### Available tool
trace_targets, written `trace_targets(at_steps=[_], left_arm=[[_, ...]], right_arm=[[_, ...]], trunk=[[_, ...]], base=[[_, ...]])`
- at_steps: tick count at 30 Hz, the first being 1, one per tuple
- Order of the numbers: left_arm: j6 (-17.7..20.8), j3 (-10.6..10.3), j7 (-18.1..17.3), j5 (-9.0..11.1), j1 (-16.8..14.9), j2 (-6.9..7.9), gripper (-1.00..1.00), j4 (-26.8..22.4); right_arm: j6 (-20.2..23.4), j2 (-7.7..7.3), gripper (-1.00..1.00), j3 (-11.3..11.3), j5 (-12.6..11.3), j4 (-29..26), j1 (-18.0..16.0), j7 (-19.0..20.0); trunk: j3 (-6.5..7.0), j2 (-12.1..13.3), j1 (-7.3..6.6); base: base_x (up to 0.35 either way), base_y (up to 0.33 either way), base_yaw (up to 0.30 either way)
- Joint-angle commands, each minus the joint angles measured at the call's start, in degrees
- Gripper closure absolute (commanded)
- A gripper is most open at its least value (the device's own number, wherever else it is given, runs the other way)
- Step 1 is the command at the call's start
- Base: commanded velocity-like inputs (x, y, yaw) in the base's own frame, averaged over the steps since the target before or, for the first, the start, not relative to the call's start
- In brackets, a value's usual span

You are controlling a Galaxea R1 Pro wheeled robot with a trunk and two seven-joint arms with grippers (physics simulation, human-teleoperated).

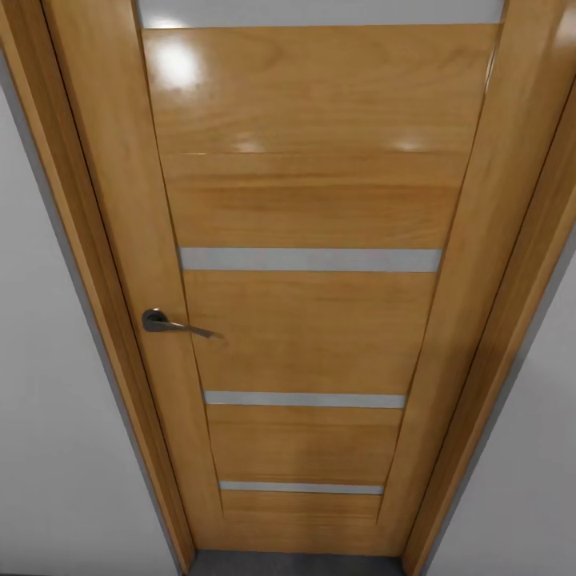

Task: Move the two storage containers from the living room to the garage. In the garage, place one container on the floor and stack the other container on top of it (either order is fine).

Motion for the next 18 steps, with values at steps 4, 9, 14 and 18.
trace_targets(at_steps=[4, 9, 14, 18], left_arm=[[-0.1, 0.0, 0.0, 0.5, 0.0, -0.01, -1.00, 0.0], [-0.1, 0.0, 0.0, 0.5, 0.0, -0.01, -1.00, 0.0], [-0.1, 0.0, 0.0, 0.5, 0.0, 0.01, -1.00, 0.0], [-0.1, 0.0, 0.0, 0.5, 0.0, 0.00, -1.00, 0.0]], right_arm=[[1.3, -0.40, -1.00, 0.3, -1.0, -0.1, -4.4, 1.6], [3.5, -0.08, -1.00, 0.4, -1.0, -0.2, -9.2, 1.9], [5.3, 0.10, -1.00, 0.4, -1.0, -2.6, -12.0, 1.9], [6.6, -0.12, -1.00, 0.4, -1.1, -7.3, -12.3, 1.8]], trunk=[[-0.06, 0.0, 0.00], [-0.06, 0.0, 0.00], [-0.06, 0.0, 0.00], [-0.06, 0.0, 0.00]], base=[[0.000, 0.000, 0.000], [0.000, 0.000, 0.000], [0.000, 0.000, 0.000], [0.000, 0.000, 0.000]])
